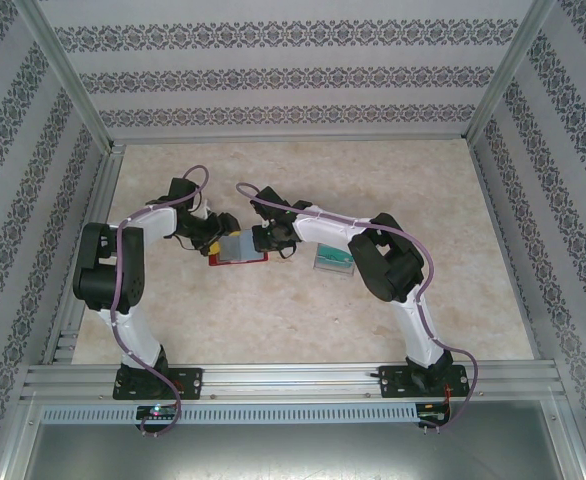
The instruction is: Take the credit cards out of the card holder
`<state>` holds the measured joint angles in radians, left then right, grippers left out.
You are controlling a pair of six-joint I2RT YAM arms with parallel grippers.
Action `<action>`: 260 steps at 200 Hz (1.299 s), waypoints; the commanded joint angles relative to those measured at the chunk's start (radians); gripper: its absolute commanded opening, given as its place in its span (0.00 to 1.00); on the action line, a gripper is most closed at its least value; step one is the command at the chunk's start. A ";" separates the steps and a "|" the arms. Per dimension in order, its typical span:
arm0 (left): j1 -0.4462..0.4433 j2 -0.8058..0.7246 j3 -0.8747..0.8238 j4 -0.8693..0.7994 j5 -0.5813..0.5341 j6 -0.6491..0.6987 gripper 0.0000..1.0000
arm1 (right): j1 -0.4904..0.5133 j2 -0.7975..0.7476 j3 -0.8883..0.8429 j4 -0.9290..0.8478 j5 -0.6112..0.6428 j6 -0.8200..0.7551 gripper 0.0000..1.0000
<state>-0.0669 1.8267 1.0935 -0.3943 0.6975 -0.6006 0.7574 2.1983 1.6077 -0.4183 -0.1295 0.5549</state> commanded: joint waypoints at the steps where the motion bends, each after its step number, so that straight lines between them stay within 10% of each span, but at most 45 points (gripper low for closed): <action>1: -0.011 0.015 -0.014 0.048 0.067 -0.017 0.71 | 0.013 0.028 0.014 -0.026 -0.018 0.017 0.21; 131: -0.063 -0.030 0.019 0.143 0.169 -0.091 0.70 | 0.002 0.008 -0.017 0.012 -0.015 0.047 0.22; 260: 0.084 -0.131 -0.041 0.021 -0.018 -0.054 0.58 | -0.030 -0.126 -0.078 0.067 0.050 0.072 0.24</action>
<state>-0.0086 1.7145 1.0840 -0.3069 0.7330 -0.6735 0.7300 2.1284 1.5284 -0.3645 -0.1097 0.6052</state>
